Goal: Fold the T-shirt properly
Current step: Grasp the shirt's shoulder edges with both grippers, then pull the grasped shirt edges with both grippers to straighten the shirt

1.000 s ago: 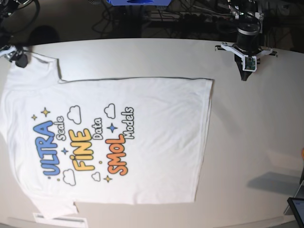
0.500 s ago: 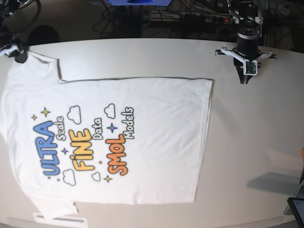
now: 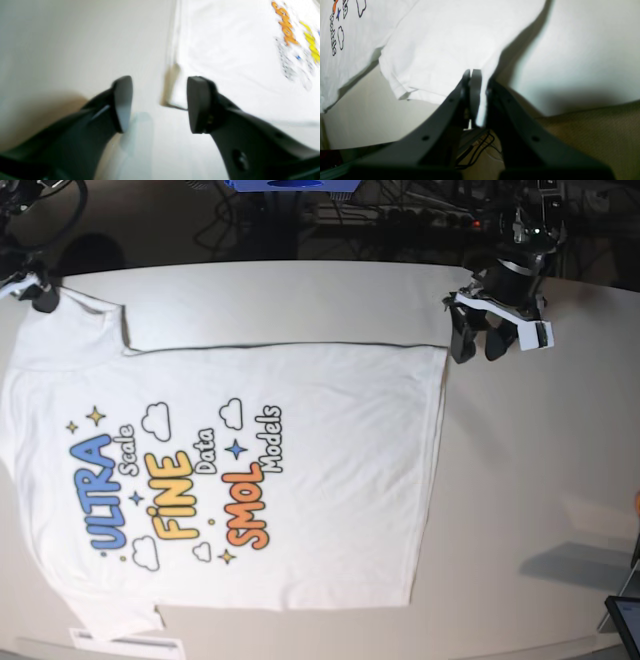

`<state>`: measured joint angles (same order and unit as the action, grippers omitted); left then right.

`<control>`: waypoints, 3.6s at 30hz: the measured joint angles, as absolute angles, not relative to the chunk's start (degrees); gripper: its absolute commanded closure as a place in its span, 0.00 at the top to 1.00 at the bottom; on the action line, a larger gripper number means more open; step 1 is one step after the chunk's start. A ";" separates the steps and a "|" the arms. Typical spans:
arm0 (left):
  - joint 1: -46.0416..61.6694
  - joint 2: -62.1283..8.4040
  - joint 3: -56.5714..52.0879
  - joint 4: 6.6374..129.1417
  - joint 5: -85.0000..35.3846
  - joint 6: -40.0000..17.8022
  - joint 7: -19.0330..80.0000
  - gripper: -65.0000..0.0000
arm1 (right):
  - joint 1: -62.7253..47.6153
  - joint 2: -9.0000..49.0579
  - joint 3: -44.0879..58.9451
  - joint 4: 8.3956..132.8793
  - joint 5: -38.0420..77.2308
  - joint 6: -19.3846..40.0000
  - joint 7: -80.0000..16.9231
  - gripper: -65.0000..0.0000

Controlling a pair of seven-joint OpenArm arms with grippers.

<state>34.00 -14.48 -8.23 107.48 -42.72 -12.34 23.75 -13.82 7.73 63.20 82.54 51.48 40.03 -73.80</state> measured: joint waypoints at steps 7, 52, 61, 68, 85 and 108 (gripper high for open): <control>32.64 -10.50 -8.10 100.79 -42.89 -14.96 25.91 0.56 | -14.13 8.36 58.81 82.59 52.05 40.03 -73.23 0.00; 22.83 -4.21 -8.47 93.10 -45.10 -16.29 30.74 0.00 | -14.17 8.34 58.19 82.67 52.12 40.03 -72.97 0.00; 28.25 -4.21 -8.38 102.17 -42.65 -14.37 34.52 0.00 | -16.73 8.32 57.60 90.50 49.21 39.83 -75.42 0.00; 29.65 -5.37 -12.12 107.00 -42.72 -14.81 34.48 0.00 | -17.52 8.51 57.71 100.40 49.65 39.86 -75.57 0.00; 25.71 -0.38 -20.27 112.77 -42.70 -14.81 49.91 0.00 | -11.57 14.98 52.64 104.27 50.02 39.86 -77.45 0.00; 12.95 -0.47 -20.36 111.39 -53.23 0.21 50.15 0.00 | 4.19 19.49 39.11 93.30 49.80 39.88 -77.14 0.00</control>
